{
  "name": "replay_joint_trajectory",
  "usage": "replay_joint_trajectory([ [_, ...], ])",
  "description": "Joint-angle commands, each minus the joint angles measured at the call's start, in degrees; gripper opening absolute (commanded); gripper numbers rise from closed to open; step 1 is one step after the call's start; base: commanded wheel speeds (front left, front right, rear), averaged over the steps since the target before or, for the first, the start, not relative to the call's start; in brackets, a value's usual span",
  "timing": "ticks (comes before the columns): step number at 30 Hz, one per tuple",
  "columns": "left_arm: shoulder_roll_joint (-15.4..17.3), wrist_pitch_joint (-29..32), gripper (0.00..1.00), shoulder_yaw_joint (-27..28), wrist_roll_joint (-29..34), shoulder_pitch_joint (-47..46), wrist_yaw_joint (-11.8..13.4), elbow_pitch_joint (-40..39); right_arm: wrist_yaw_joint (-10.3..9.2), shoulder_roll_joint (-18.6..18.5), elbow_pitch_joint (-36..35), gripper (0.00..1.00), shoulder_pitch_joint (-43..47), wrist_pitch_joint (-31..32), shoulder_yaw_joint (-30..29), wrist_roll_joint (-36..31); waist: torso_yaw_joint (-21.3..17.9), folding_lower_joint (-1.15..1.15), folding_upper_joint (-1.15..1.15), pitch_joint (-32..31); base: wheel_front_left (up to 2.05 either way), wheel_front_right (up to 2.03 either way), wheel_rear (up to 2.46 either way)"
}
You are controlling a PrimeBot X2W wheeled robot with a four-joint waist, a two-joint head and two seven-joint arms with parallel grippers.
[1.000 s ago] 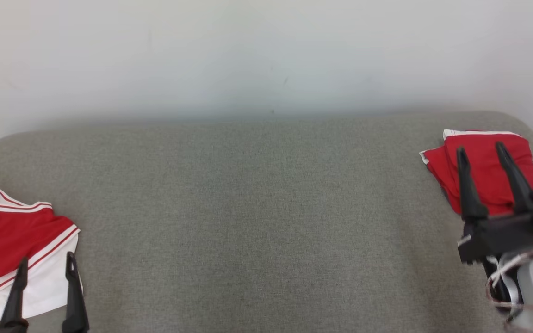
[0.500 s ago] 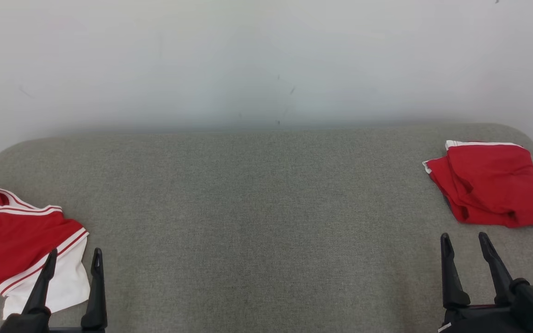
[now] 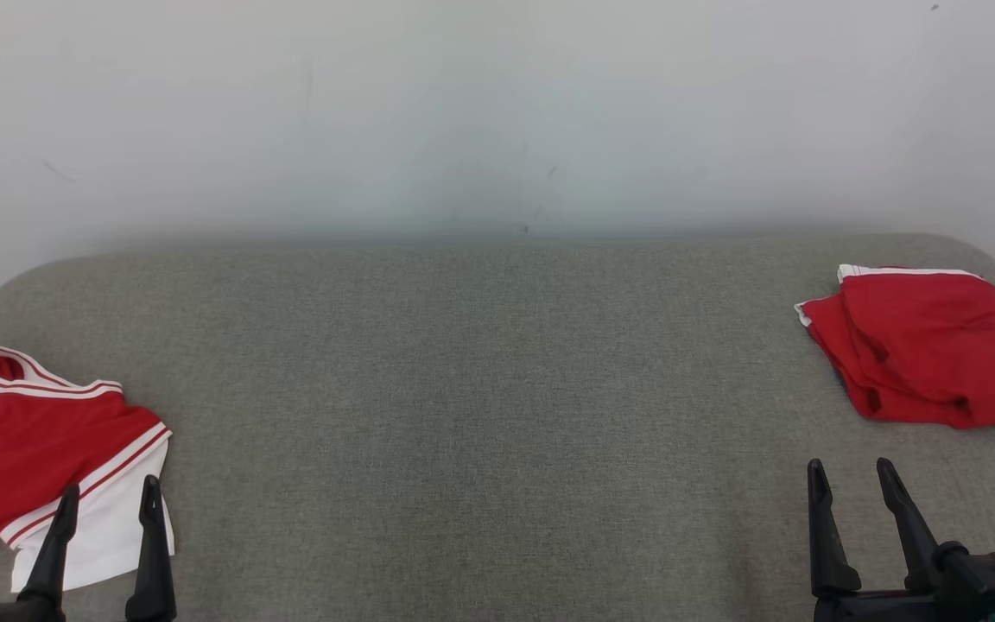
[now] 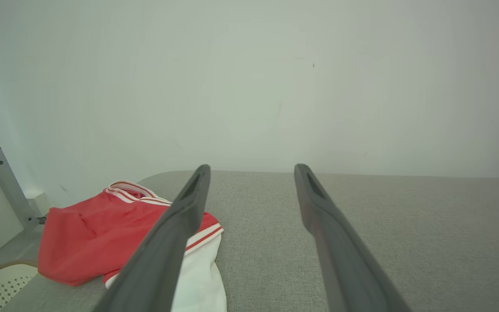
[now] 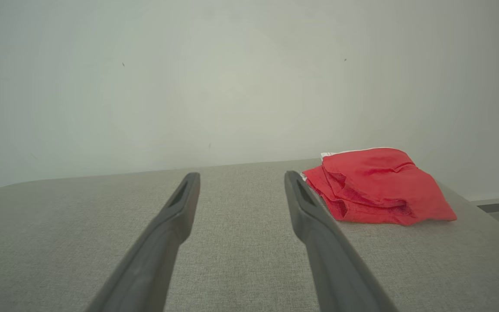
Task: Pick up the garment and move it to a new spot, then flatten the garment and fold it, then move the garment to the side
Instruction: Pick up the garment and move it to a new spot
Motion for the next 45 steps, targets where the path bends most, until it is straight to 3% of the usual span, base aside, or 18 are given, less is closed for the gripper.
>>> replay_joint_trajectory([
  [1,-0.04,-0.42,1.0,0.22,-0.17,0.03,-0.3,0.26,0.04,0.13,0.17,1.0,0.11,-0.33,0.07,0.4,0.06,0.0,0.0,0.04,0.0,0.0,0.0],
  [10,0.0,-1.12,1.0,-0.04,0.01,-0.17,-0.74,2.22,0.04,0.13,1.45,1.0,-0.31,-0.76,0.54,0.38,0.51,0.0,0.0,0.11,0.0,0.0,0.0],
  [15,-0.42,-0.43,1.0,0.64,-1.03,-0.9,0.28,3.07,0.04,0.12,1.81,1.0,0.44,-0.56,0.33,0.58,1.91,0.0,0.0,0.04,0.0,0.0,0.0],
  [20,1.22,4.98,1.0,0.84,0.12,-0.53,2.85,3.89,0.04,0.12,1.68,1.0,0.83,0.33,0.67,0.21,5.48,0.0,0.0,-0.05,0.0,0.0,0.0],
  [27,2.14,9.89,1.0,0.92,-0.1,-0.27,4.49,1.61,0.04,0.12,1.84,1.0,1.36,1.07,0.54,0.74,10.57,0.0,0.0,-0.32,0.0,0.0,0.0],
  [45,3.41,12.93,1.0,1.76,-1.32,1.31,5.99,-1.19,0.04,0.11,3.62,1.0,0.95,1.88,1.42,2.01,26.04,0.0,0.0,-1.16,0.0,0.0,0.0],
])
